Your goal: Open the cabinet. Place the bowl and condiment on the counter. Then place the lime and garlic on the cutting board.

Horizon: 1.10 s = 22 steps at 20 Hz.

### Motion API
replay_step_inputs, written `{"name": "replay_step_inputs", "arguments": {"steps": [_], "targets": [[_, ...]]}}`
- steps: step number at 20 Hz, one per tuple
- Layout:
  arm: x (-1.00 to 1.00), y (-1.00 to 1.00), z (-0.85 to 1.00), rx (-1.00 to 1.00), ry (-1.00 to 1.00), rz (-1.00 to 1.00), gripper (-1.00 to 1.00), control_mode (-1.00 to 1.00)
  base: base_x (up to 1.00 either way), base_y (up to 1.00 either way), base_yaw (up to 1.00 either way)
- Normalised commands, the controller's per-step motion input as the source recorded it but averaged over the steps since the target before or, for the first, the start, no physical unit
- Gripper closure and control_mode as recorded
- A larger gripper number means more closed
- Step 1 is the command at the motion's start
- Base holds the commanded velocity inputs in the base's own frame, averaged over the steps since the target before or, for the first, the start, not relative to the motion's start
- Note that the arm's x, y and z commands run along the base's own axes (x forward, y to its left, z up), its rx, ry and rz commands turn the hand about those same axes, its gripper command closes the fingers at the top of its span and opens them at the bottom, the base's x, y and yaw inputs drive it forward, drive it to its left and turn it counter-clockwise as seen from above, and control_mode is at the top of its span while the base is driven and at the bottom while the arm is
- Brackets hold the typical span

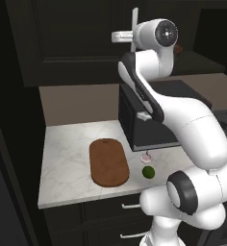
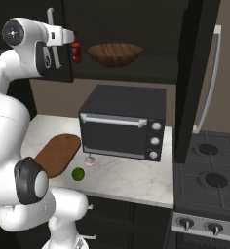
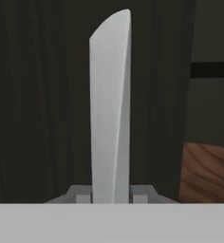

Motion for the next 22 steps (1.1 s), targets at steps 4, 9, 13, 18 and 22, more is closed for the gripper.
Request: {"name": "replay_step_inputs", "arguments": {"steps": [4, 9, 13, 18, 22], "targets": [[-0.36, 0.0, 0.0, -0.01, 0.0, 0.0, 1.0, -1.0, 0.0, 0.0, 0.0], [-0.4, 0.06, 0.0, -0.03, 0.0, 0.0, 1.0, -1.0, 0.0, 0.0, 0.0], [-0.42, 0.1, 0.0, -0.04, 0.0, 0.0, 1.0, -1.0, 0.0, 0.0, 0.0], [-0.4, 0.16, -0.05, -0.05, 0.0, 0.0, 1.0, -1.0, 0.0, 0.0, 0.0], [-0.43, 0.16, -0.11, -0.05, 0.01, 0.0, 1.0, -1.0, 0.0, 0.0, 0.0]]}}
